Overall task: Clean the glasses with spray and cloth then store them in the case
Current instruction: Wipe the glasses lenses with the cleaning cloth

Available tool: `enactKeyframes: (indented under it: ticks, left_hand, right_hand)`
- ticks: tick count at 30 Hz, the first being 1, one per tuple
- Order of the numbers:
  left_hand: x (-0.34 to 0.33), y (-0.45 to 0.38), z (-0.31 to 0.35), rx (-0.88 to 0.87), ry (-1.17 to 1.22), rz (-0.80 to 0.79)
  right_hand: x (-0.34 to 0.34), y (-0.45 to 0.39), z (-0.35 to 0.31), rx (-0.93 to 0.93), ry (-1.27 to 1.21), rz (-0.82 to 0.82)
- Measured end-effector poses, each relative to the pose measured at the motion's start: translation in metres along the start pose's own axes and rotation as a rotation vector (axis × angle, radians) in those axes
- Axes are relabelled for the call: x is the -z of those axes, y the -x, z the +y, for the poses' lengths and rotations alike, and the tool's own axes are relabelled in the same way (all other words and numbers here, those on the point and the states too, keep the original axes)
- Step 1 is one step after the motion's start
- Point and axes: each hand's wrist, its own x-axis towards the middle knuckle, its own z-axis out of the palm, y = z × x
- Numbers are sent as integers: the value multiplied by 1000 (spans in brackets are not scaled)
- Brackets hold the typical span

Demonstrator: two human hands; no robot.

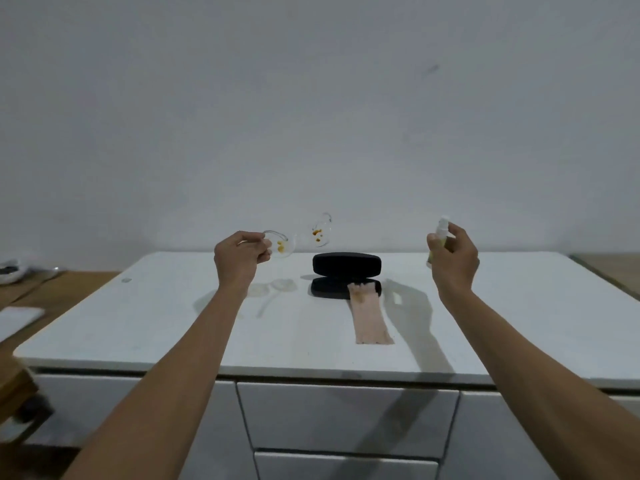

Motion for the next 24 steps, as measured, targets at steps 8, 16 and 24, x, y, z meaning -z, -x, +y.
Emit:
enactKeyframes:
  ticks: [8,16,24]
  left_hand:
    - [-35,12,-13,31,-19,-50]
    - [-34,12,-12,31,-23,-55]
    - [-26,15,-8,33,-15,-47]
  right_hand:
    - [69,-7,39,-95,126,78]
    - [79,2,57,-128,210,43]
    - [47,15,20,401,461,279]
